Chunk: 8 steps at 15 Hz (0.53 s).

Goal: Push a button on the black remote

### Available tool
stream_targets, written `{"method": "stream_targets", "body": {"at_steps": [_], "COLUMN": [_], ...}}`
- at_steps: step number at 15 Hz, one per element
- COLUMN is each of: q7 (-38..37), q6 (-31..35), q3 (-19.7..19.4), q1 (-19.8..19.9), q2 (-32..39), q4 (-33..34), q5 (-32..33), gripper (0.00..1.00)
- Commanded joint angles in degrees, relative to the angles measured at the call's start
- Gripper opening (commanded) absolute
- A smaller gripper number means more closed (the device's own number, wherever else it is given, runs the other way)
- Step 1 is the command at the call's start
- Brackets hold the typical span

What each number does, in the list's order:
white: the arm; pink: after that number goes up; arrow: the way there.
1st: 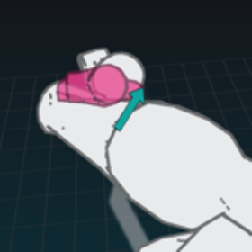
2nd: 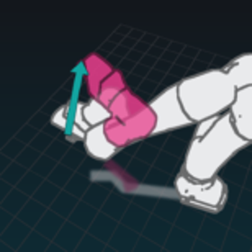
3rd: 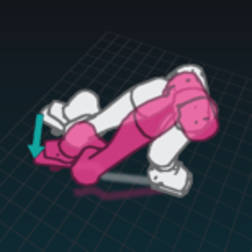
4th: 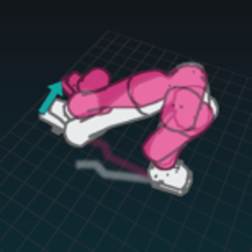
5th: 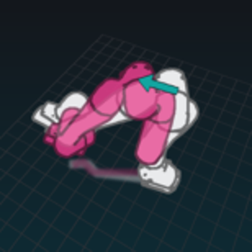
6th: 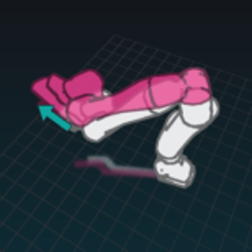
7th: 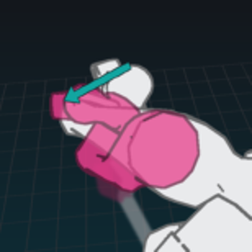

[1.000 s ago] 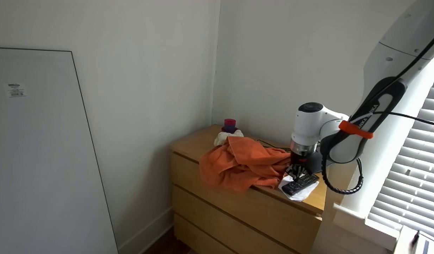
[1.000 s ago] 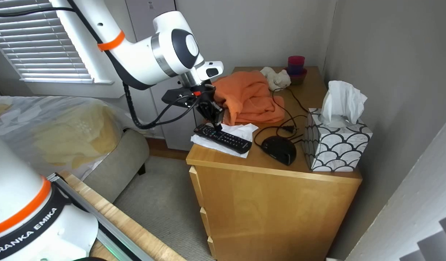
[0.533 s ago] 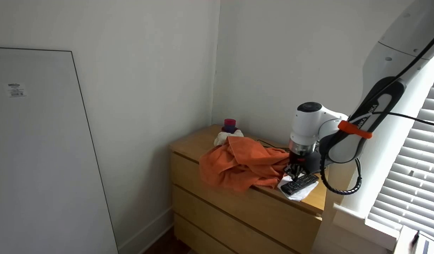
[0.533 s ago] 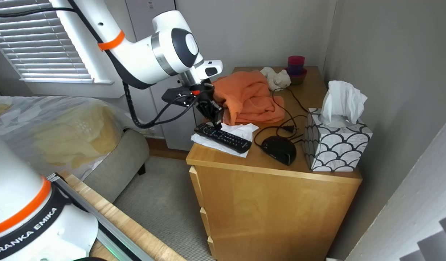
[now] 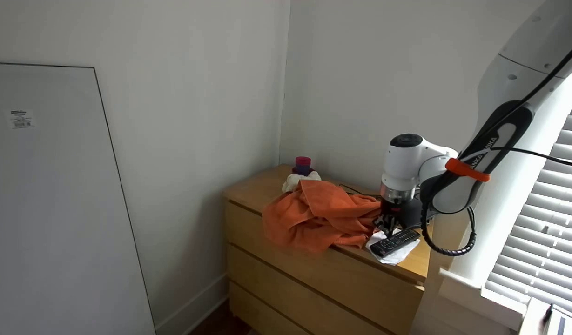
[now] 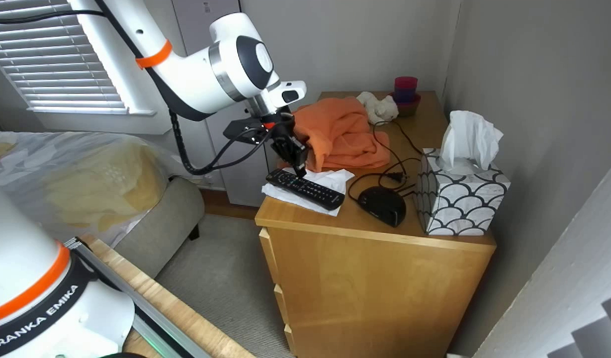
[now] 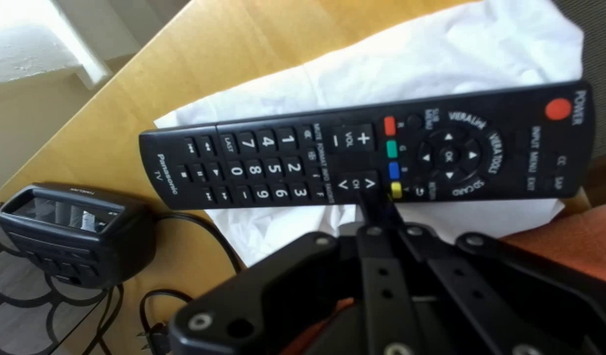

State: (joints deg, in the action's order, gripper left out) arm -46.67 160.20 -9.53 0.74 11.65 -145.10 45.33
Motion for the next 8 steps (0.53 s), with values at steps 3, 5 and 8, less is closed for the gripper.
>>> {"method": "stream_targets", "body": {"at_steps": [3,5,8], "q7": [-2.7,-3.2,-3.7], "q6": [-2.1,-1.7,-1.6], "q3": [-0.4,-0.3,-0.3], "q1": [-1.2,-1.2,-1.4], "q2": [0.3,0.2,0.3], "q4": [0.2,0.2,0.2], "q5": [1.6,1.5,1.2], "gripper": [0.0,0.0,0.0]}}
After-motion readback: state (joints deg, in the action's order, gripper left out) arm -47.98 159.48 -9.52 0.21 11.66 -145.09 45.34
